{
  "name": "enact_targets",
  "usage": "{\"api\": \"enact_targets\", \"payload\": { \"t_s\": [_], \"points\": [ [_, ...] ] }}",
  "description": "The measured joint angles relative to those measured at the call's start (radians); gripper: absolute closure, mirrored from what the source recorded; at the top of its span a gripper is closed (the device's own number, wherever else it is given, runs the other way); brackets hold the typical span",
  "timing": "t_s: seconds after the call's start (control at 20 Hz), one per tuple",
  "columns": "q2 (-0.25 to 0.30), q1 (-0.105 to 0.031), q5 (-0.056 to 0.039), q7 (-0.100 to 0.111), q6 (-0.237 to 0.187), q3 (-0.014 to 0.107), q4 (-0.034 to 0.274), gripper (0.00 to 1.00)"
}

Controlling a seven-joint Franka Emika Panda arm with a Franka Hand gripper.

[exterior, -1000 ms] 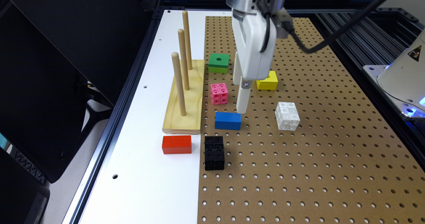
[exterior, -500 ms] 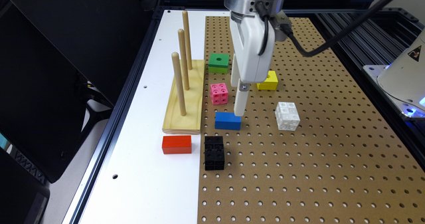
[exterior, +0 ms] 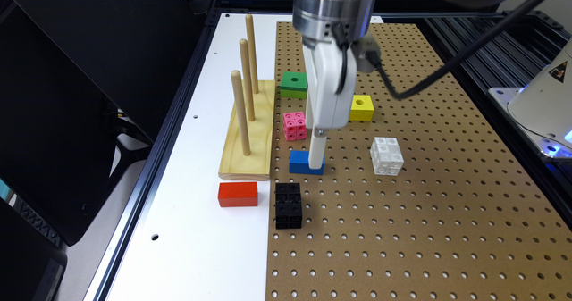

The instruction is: Pick up narrow blue stick.

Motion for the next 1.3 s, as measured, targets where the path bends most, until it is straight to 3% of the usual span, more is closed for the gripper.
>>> {"api": "enact_targets", "payload": {
  "t_s": [0.4,1.3],
  "points": [
    [0.069,0.000,-0.0023,0.000,0.045,-0.002,0.013,0.00],
    [0.108,0.000,-0.0041,0.000,0.076,-0.006,0.022,0.00]
  ]
}}
